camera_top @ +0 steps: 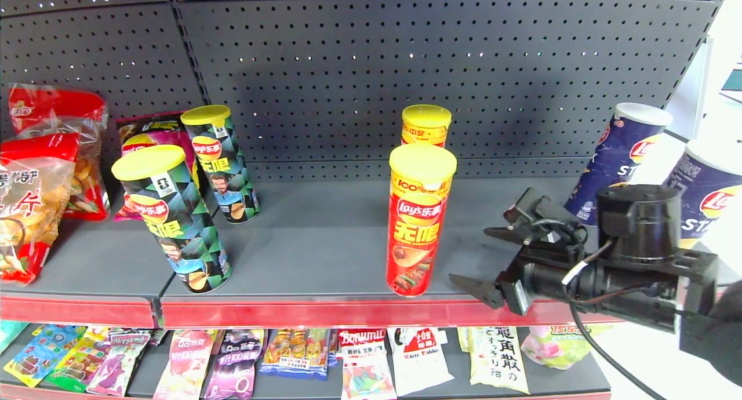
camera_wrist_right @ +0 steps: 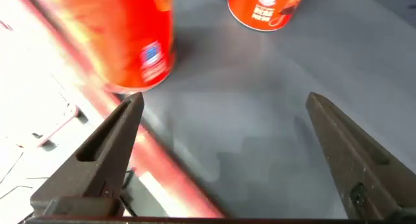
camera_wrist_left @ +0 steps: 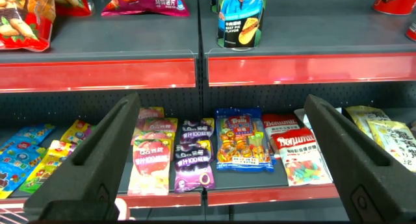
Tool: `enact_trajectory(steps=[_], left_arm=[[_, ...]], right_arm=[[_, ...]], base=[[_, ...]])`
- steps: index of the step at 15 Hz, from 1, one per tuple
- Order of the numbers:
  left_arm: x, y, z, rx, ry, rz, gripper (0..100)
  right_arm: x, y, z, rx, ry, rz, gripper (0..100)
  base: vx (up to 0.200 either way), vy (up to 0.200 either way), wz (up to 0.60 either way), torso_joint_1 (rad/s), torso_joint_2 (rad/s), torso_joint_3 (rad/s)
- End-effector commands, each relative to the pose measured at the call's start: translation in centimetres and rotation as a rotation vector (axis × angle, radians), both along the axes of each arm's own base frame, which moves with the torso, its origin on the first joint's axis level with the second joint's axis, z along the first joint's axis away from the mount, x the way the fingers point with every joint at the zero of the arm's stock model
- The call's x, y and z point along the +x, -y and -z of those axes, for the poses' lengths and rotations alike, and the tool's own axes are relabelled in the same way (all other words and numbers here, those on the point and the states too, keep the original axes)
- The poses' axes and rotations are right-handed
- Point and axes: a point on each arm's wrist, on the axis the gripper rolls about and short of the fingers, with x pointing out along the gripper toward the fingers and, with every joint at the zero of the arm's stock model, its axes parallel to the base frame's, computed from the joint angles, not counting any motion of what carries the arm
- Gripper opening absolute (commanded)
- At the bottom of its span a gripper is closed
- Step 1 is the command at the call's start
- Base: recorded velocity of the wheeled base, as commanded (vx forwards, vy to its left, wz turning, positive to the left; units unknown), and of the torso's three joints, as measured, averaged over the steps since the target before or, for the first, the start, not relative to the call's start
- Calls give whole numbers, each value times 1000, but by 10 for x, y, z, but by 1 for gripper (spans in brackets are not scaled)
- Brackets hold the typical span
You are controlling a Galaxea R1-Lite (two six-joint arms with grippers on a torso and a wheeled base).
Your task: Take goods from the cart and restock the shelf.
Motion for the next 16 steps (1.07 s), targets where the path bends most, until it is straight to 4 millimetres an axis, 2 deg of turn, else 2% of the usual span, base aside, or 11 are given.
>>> enact_trajectory(steps=[1,3,4,5,6,8,11,13,16], left_arm=[[0,0,0,0,-2,0,100],[0,0,0,0,-2,0,100],[0,0,0,0,-2,0,100],[0,0,0,0,-2,0,100],[0,0,0,0,-2,0,100],[0,0,0,0,-2,0,100],[0,0,0,0,-2,-2,100],[0,0,0,0,-2,0,100],[0,0,0,0,-2,0,100]], right_arm=[[-61,29,-19,66,79,-16,100],[-105,42,-22,138,106,-71,100],[-114,47,-23,151,112,-73,100],[-135,62,-23,152,93,-79,100],[-146,72,-22,151,75,-67,100],[-166,89,-12,143,47,-37,100],[-179,100,-6,160,72,2,100],[-194,107,2,167,98,15,100],[-222,119,28,167,144,195,100]], base=[[0,0,0,0,0,0],[0,0,0,0,0,0],[0,0,0,0,0,0],[0,0,0,0,0,0],[0,0,0,0,0,0],[0,0,0,0,0,0],[0,0,0,0,0,0],[0,0,0,0,0,0],[0,0,0,0,0,0]])
